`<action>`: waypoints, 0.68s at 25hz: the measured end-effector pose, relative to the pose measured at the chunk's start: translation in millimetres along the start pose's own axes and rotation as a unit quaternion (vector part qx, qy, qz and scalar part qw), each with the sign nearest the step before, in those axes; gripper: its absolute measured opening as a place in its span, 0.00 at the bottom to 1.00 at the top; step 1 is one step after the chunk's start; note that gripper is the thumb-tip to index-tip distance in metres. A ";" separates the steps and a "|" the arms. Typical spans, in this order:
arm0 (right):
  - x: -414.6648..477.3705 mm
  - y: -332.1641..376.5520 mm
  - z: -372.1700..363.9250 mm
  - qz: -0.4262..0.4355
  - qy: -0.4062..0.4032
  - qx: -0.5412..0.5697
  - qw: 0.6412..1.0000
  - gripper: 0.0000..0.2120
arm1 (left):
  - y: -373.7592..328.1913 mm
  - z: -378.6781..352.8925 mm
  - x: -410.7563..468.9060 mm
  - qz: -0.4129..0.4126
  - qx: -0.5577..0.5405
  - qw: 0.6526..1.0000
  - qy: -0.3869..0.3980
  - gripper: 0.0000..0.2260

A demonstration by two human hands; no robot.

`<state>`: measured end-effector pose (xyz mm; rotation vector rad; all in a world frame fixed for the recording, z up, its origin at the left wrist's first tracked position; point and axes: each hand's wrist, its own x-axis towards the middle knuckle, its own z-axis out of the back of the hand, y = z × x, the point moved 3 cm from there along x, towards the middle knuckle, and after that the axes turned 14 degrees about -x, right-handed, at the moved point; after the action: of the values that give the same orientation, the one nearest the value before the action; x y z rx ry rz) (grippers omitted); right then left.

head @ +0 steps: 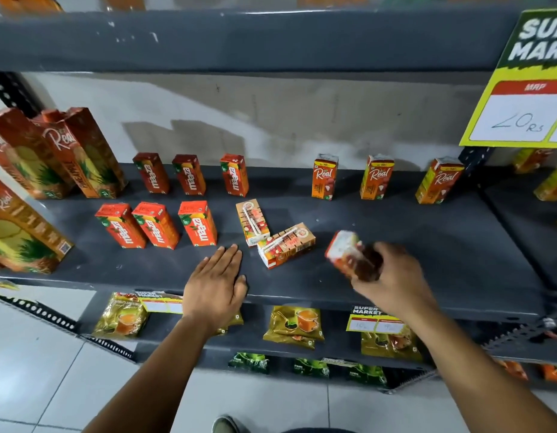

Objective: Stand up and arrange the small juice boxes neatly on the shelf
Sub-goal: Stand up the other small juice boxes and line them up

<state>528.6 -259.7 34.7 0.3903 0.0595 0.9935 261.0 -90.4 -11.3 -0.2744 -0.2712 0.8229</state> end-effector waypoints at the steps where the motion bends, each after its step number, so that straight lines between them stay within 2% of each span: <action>1: 5.9 -6.7 1.2 -0.037 -0.051 0.035 0.997 0.21 | 0.4 -0.2 0.6 0.000 -0.002 1.000 -0.002 0.28; 4: 24.8 -14.3 -5.2 -0.128 -0.140 0.104 0.976 0.19 | 1.6 -1.0 -0.5 -0.002 -0.003 1.000 -0.008 0.28; 9: 35.8 -20.3 -32.3 -0.172 -0.147 0.109 0.968 0.21 | 1.5 -0.6 0.3 -0.013 -0.003 1.000 -0.010 0.28; 11: 37.9 -21.2 -34.3 -0.181 -0.145 0.107 0.967 0.25 | 2.1 -0.6 0.4 -0.014 -0.002 1.000 -0.010 0.28; 15: 32.8 -22.4 -32.0 -0.195 -0.168 0.140 0.956 0.41 | 2.9 -1.6 0.3 -0.015 0.003 1.000 -0.013 0.28; 17: 33.3 -18.3 -32.1 -0.205 -0.169 0.094 0.960 0.43 | 2.9 -1.9 1.1 -0.014 0.001 1.000 -0.013 0.28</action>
<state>554.5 -231.6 2.8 0.6880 -0.0731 0.5030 260.4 -87.9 -14.0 -0.2578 -0.2981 0.8004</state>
